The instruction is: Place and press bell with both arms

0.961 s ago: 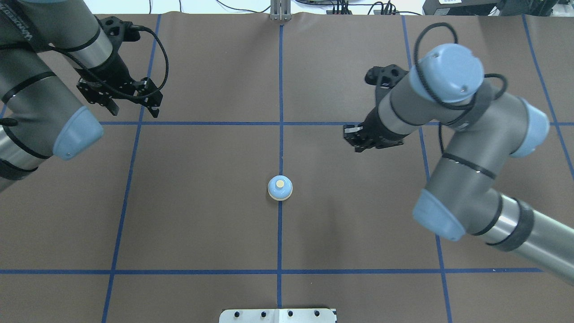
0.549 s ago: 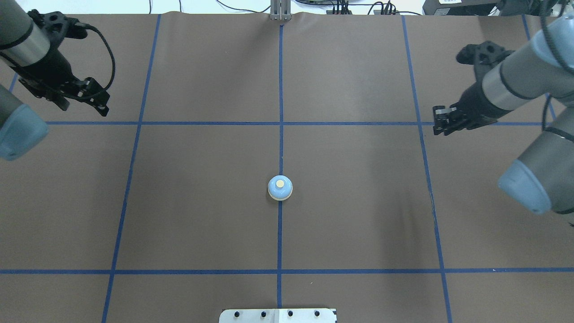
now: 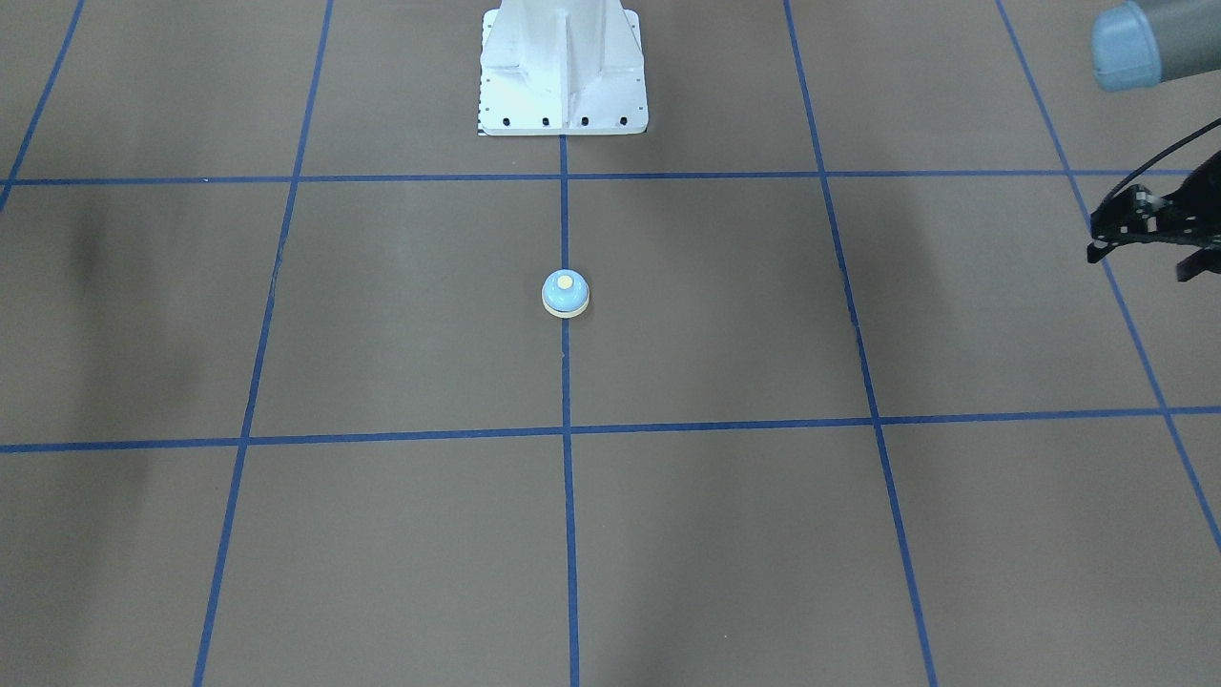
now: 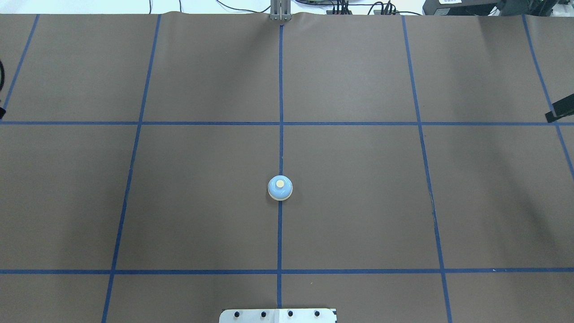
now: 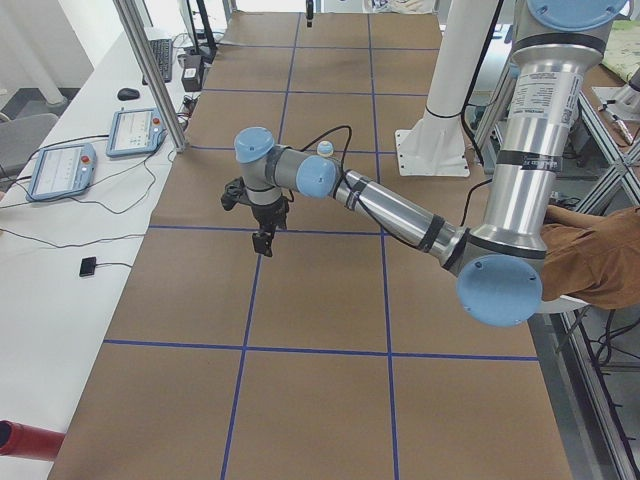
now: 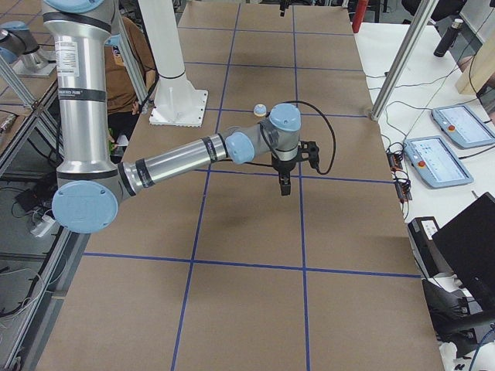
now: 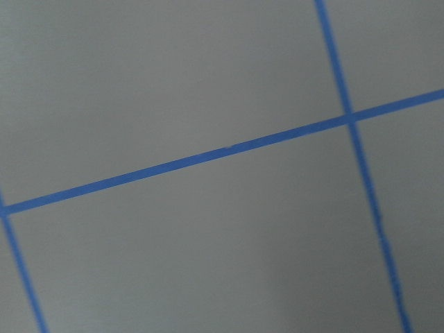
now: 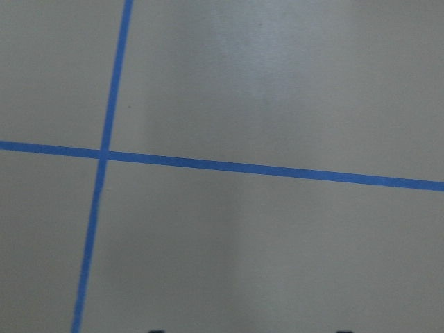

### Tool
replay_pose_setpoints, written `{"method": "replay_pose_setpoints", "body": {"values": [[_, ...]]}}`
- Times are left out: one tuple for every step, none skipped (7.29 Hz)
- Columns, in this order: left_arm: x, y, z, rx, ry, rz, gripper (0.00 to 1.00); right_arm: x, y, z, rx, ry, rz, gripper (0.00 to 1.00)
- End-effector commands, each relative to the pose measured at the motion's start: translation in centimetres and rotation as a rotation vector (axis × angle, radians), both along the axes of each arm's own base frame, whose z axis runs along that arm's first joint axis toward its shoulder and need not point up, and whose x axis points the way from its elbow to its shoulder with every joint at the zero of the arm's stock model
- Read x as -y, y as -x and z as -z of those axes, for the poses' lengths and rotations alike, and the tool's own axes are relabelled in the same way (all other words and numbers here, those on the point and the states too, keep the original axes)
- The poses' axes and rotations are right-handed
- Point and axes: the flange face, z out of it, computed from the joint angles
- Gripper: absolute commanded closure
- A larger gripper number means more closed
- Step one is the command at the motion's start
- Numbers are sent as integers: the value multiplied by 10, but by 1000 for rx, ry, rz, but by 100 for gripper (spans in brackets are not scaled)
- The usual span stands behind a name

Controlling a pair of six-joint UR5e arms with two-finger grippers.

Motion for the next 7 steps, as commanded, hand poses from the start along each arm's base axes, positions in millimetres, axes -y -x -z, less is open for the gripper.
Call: {"method": "replay_pose_setpoints", "body": {"values": [[0, 26, -9, 4, -15, 13, 1, -8, -52, -43, 5, 1, -12, 0], [-4, 28, -21, 16, 0, 12, 1, -12, -76, -69, -9, -10, -3, 0], [-15, 37, -41, 19, -18, -19, 1, -14, -99, -97, -18, -34, 24, 0], [-18, 61, -61, 18, -39, -10, 1, -17, -107, -102, -18, -46, 28, 0], [-15, 86, -78, 16, -52, 12, 1, -18, -112, -101, -18, -43, 17, 0], [-12, 99, -104, 20, -58, -7, 1, -12, -112, -92, -19, -59, 17, 0], [-11, 125, -143, 23, -45, 8, 1, -11, -113, -97, -26, -53, 17, 0]]}}
